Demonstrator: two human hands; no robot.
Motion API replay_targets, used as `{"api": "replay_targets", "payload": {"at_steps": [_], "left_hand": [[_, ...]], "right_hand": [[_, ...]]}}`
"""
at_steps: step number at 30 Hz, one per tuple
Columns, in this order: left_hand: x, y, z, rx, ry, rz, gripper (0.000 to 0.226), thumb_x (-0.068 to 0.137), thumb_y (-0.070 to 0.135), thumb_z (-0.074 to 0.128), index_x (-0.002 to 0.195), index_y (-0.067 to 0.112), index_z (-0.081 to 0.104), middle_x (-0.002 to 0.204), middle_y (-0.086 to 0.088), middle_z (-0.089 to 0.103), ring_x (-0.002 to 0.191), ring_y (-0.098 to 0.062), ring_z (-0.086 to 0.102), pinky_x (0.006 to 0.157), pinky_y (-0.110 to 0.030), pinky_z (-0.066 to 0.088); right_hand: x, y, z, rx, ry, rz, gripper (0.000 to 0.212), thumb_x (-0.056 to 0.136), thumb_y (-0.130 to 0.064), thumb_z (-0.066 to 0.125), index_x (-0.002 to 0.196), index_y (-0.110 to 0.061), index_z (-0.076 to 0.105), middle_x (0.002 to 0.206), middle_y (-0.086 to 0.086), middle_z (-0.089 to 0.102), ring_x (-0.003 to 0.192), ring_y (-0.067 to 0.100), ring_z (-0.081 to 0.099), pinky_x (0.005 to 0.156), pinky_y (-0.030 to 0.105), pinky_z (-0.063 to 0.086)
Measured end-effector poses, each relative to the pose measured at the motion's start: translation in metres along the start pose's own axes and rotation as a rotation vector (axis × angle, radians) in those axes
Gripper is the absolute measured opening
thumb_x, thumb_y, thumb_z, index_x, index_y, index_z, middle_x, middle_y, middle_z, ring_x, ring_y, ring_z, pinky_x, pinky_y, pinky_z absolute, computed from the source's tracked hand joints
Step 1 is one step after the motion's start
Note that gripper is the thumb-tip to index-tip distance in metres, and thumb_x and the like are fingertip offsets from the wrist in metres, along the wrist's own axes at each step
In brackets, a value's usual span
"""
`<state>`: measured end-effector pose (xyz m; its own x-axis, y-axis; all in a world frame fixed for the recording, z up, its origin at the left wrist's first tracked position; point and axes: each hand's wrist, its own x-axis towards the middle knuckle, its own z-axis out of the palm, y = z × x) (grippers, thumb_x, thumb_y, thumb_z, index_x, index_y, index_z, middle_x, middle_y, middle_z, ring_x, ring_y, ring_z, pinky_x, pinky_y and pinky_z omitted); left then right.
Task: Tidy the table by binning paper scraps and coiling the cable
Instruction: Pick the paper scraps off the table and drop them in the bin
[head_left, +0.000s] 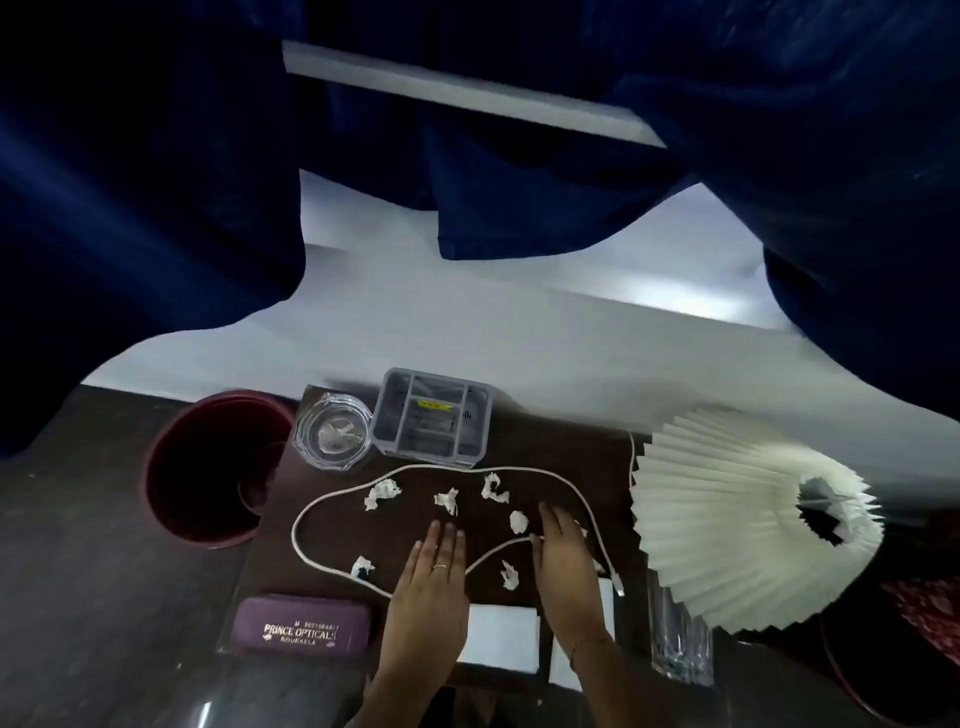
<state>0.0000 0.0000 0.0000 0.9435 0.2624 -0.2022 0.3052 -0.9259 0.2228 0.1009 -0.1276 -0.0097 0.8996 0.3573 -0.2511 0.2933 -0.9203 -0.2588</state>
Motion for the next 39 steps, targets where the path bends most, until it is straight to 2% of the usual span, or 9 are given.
{"api": "replay_targets", "payload": {"at_steps": [3, 10, 14, 19, 23, 27, 31, 36, 39], "left_hand": [[0.004, -0.002, 0.004, -0.104, -0.024, 0.052, 0.043, 0.054, 0.016, 0.076, 0.097, 0.014, 0.075, 0.096, 0.003, 0.075, 0.092, -0.014, 0.071, 0.070, -0.026, 0.058], [0.015, -0.012, -0.003, -0.193, -0.064, -0.031, 0.042, 0.041, 0.017, 0.086, 0.081, 0.024, 0.076, 0.062, 0.010, 0.067, 0.052, -0.005, 0.063, 0.037, -0.014, 0.044], [0.013, -0.017, -0.008, -0.300, -0.134, -0.212, 0.034, 0.091, 0.025, 0.044, 0.123, 0.031, 0.055, 0.107, 0.010, 0.064, 0.092, -0.009, 0.064, 0.071, -0.023, 0.050], [0.012, -0.017, -0.020, -0.451, -0.040, -0.325, 0.038, 0.097, 0.029, 0.032, 0.134, 0.029, 0.045, 0.117, 0.009, 0.059, 0.103, -0.010, 0.060, 0.082, -0.022, 0.046], [0.014, -0.024, -0.044, -0.531, -0.033, -0.369, 0.043, 0.097, 0.029, 0.036, 0.140, 0.025, 0.038, 0.127, 0.006, 0.055, 0.113, -0.011, 0.055, 0.091, -0.021, 0.042], [0.014, -0.039, -0.064, -0.526, -0.065, -0.346, 0.041, 0.095, 0.026, 0.038, 0.135, 0.024, 0.045, 0.125, 0.004, 0.056, 0.114, -0.012, 0.054, 0.092, -0.025, 0.043], [0.007, -0.063, -0.074, -0.509, -0.090, -0.341, 0.037, 0.094, 0.026, 0.038, 0.129, 0.024, 0.051, 0.117, 0.001, 0.059, 0.107, -0.016, 0.059, 0.086, -0.030, 0.047], [-0.003, -0.105, -0.079, -0.429, -0.080, -0.392, 0.017, 0.089, 0.025, 0.045, 0.099, 0.025, 0.059, 0.104, 0.006, 0.059, 0.093, -0.016, 0.062, 0.077, -0.030, 0.047], [-0.002, -0.132, -0.092, -0.486, 0.013, -0.528, 0.022, 0.090, 0.031, 0.046, 0.085, 0.019, 0.063, 0.092, 0.002, 0.063, 0.085, -0.017, 0.063, 0.072, -0.030, 0.046]], "right_hand": [[0.018, -0.002, 0.006, 0.087, -0.147, -0.013, 0.038, 0.096, -0.018, 0.043, 0.133, -0.011, 0.046, 0.136, 0.009, 0.050, 0.126, 0.021, 0.046, 0.106, 0.027, 0.037], [0.047, -0.012, 0.019, 0.071, -0.258, -0.009, 0.031, 0.094, -0.012, 0.045, 0.123, -0.011, 0.055, 0.133, 0.006, 0.049, 0.119, 0.017, 0.049, 0.100, 0.021, 0.039], [0.050, -0.015, 0.013, 0.119, -0.278, 0.035, 0.031, 0.091, -0.002, 0.044, 0.117, -0.009, 0.061, 0.125, 0.008, 0.056, 0.108, 0.018, 0.057, 0.091, 0.019, 0.041], [0.032, -0.046, -0.012, 0.463, -0.161, 0.276, 0.020, 0.081, -0.004, 0.065, 0.097, -0.016, 0.071, 0.095, 0.003, 0.072, 0.069, -0.003, 0.059, 0.059, 0.000, 0.040], [0.015, -0.083, -0.026, 0.695, -0.175, 0.294, 0.020, 0.075, -0.005, 0.072, 0.094, -0.014, 0.071, 0.077, 0.001, 0.072, 0.065, 0.001, 0.063, 0.057, -0.001, 0.042], [0.007, -0.115, -0.031, 0.839, -0.237, 0.362, 0.024, 0.073, -0.003, 0.074, 0.094, -0.011, 0.068, 0.073, 0.005, 0.073, 0.069, 0.012, 0.068, 0.066, 0.019, 0.054], [0.009, -0.144, -0.025, 0.830, -0.309, 0.327, 0.025, 0.076, -0.001, 0.068, 0.098, -0.013, 0.066, 0.066, -0.004, 0.070, 0.063, 0.000, 0.064, 0.055, 0.004, 0.044], [0.009, -0.187, -0.012, 0.947, -0.486, 0.356, 0.034, 0.080, 0.011, 0.055, 0.112, 0.000, 0.059, 0.070, 0.007, 0.068, 0.064, 0.011, 0.066, 0.067, 0.025, 0.057], [0.008, -0.219, -0.008, 1.087, -0.527, 0.420, 0.036, 0.087, 0.011, 0.045, 0.122, 0.002, 0.050, 0.078, 0.019, 0.066, 0.055, 0.012, 0.062, 0.049, 0.016, 0.051]]}}
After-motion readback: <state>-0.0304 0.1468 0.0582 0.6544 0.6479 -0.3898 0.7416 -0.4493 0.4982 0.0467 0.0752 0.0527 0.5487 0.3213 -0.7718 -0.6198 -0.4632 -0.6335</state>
